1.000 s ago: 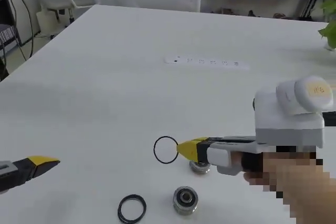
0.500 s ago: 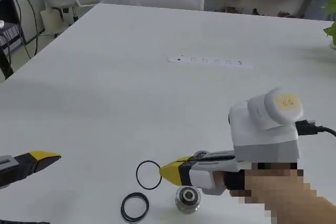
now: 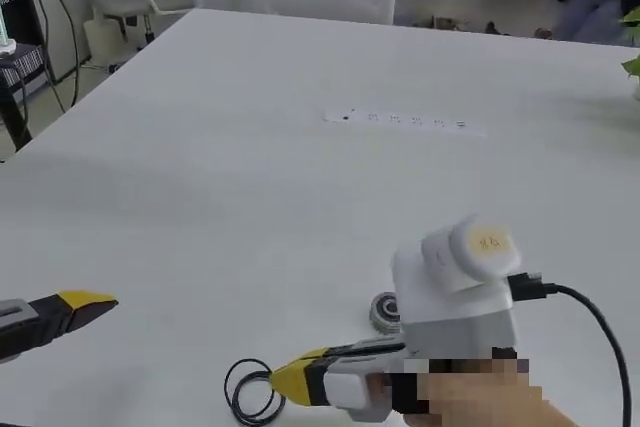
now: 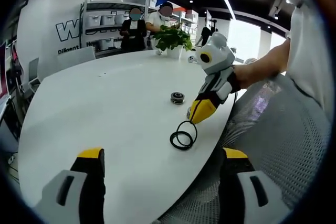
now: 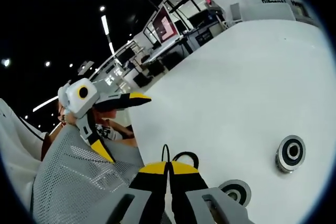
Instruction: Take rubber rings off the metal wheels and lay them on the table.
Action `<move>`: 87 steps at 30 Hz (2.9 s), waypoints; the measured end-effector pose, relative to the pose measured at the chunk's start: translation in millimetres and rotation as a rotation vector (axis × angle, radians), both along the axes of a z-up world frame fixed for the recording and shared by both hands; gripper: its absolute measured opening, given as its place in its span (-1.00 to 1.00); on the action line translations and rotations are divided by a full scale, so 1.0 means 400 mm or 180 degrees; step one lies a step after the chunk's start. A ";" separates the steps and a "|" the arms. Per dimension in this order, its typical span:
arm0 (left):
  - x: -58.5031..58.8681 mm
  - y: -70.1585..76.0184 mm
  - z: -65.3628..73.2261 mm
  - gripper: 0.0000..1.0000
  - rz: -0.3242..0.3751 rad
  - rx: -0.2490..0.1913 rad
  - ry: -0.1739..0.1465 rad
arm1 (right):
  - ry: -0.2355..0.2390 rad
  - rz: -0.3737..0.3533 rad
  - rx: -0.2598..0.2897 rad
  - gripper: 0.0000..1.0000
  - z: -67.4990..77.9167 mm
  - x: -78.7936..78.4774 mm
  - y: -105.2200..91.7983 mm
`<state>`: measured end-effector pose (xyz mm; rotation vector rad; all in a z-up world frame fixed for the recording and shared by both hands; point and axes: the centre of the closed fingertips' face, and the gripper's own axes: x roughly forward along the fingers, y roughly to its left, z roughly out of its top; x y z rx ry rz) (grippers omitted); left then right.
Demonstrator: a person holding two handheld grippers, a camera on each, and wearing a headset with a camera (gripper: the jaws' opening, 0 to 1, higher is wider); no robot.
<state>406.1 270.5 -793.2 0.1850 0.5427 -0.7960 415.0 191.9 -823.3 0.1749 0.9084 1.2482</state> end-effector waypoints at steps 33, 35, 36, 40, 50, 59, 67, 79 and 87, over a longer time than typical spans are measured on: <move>0.009 -0.004 -0.001 0.76 -0.0010 0.0018 0.0000 | -0.0579 0.0247 -0.0493 -0.77 -0.056 0.015 -0.010; 0.010 -0.004 0.002 0.76 -0.0009 0.0012 -0.0009 | -0.0590 0.0239 -0.0503 -0.75 -0.054 0.017 -0.012; 0.010 -0.004 0.002 0.76 -0.0008 0.0010 -0.0012 | -0.0586 0.0229 -0.0496 -0.74 -0.053 0.018 -0.013; 0.010 -0.003 0.004 0.76 -0.0003 0.0017 -0.0022 | -0.0618 0.0227 -0.0499 -0.69 -0.048 0.021 -0.014; 0.007 -0.008 0.005 0.76 -0.0018 0.0029 -0.0017 | -0.0619 0.0178 -0.0376 -0.49 -0.009 0.028 -0.010; 0.008 -0.011 0.011 0.76 -0.0028 0.0019 -0.0041 | -0.0679 0.0091 -0.0277 -0.43 0.031 0.043 -0.013; 0.009 -0.016 0.015 0.76 -0.0054 0.0022 -0.0045 | -0.0711 0.0008 -0.0177 -0.37 0.070 0.058 -0.019; 0.013 -0.025 0.025 0.77 -0.0116 0.0018 -0.0067 | -0.1028 -0.0061 -0.0025 -0.18 0.184 0.087 -0.050; 0.021 -0.026 0.037 0.78 -0.0149 0.0023 -0.0093 | -0.1112 -0.0202 0.0179 0.05 0.261 0.101 -0.092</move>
